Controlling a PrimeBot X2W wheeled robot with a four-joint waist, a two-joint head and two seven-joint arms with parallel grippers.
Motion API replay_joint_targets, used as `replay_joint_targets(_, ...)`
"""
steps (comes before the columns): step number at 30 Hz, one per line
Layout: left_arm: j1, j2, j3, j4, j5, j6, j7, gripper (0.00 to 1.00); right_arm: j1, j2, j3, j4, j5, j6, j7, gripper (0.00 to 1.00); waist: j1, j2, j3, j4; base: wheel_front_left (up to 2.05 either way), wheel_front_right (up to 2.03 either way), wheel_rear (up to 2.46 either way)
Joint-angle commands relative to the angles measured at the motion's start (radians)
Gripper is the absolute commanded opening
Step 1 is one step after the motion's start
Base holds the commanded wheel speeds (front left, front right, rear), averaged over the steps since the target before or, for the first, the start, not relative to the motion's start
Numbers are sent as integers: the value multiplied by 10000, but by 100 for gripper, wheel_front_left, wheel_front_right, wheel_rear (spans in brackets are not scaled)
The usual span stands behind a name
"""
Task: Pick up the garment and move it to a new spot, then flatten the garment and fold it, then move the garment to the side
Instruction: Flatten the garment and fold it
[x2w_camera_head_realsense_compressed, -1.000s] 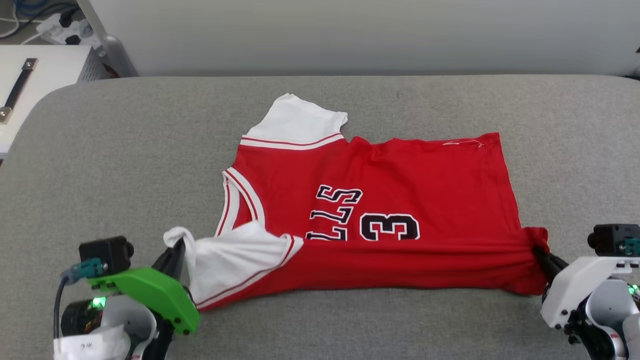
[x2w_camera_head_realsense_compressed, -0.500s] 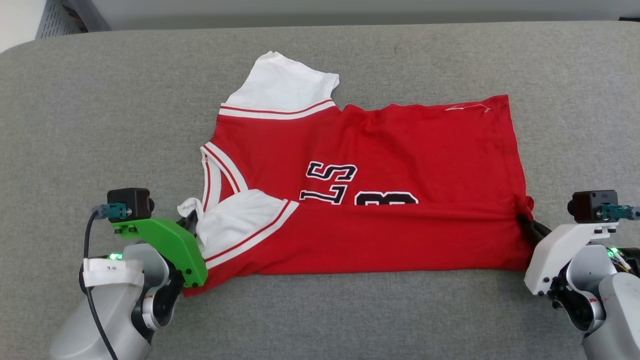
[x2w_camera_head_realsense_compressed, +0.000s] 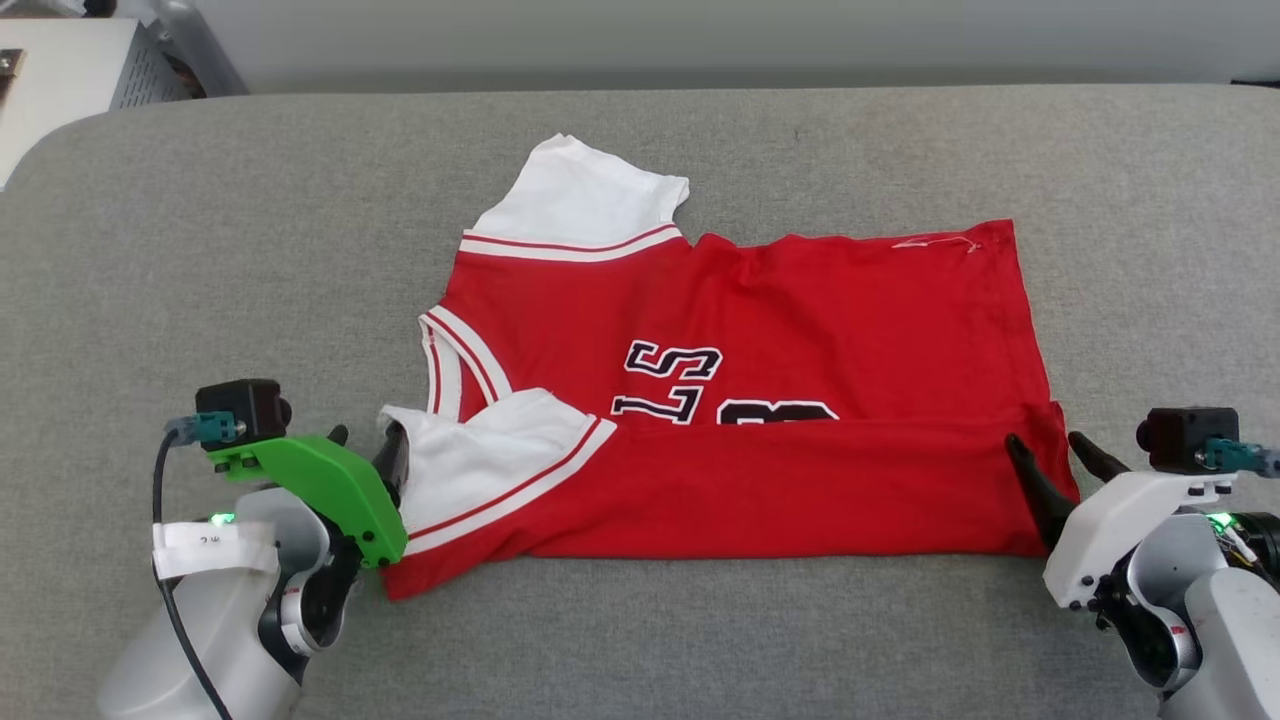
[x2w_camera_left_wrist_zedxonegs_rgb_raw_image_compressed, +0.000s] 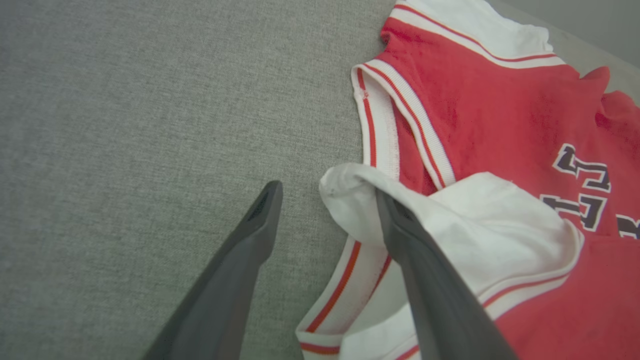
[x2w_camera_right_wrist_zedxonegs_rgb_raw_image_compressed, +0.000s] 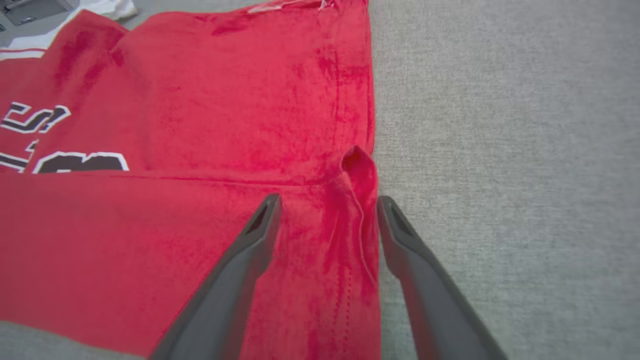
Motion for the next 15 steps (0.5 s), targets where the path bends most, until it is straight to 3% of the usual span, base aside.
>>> replay_joint_targets(1, 80, 79, 85, -61, -80, 90, -139, 100, 151, 44, -61, -141, -155, -13, -303, 100, 0, 0, -238, 37, 0, 0, 0)
replay_joint_targets(8, 435, 558, 427, -783, 58, 485, -586, 100, 728, 484, -1011, -996, -1128, -13, -1448, 100, 0, 0, -707, 49, 0, 0, 0)
replay_joint_targets(15, 770, 1594, 416, -2608, -223, 566, 751, 100, 1709, 1225, -1965, -2491, -1850, -13, -1280, 100, 0, 0, -981, 45, 0, 0, 0)
